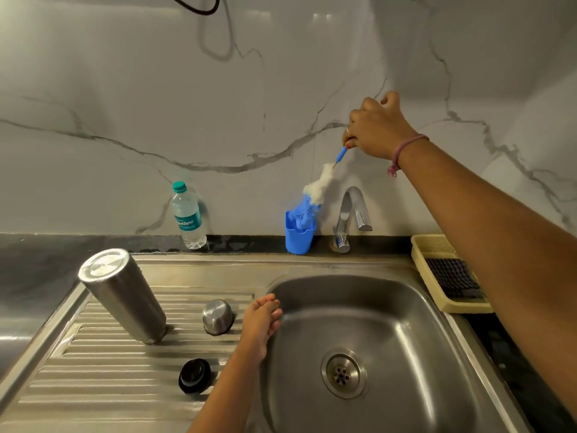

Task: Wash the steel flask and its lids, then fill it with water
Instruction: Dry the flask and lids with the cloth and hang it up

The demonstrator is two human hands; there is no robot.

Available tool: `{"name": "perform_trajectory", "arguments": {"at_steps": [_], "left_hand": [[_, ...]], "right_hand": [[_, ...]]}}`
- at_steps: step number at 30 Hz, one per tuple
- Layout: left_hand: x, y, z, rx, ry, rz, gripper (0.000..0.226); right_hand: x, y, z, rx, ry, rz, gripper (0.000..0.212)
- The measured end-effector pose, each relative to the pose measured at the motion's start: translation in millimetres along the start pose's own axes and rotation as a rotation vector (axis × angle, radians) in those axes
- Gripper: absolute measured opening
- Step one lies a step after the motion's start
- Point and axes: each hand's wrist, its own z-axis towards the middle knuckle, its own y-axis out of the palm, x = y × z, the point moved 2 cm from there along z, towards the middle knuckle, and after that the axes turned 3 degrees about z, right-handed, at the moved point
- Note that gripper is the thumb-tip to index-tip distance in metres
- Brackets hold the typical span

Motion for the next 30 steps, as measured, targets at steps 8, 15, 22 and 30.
{"name": "perform_trajectory", "arguments": {"at_steps": [8,15,22,30], "left_hand": [[-2,-2,14,0.018,-0.012,-0.002,0.015],[-6,-4,26,0.040,-0.009,0.002,0.018],[-16,-10,37,0.068,0.022,0.119,0.019],[-19,-5,32,0.055,0.137,0.291,0.014]], "right_hand": [[-14,38,23,0.004,-0.107,0.034,0.021],[-24,66,40,0.016,-0.204,0.067,0.019],[-27,97,41,0.117,-0.250,0.117,0.019],[-28,104,37,0.161,-0.307,0.089,0.028]]}}
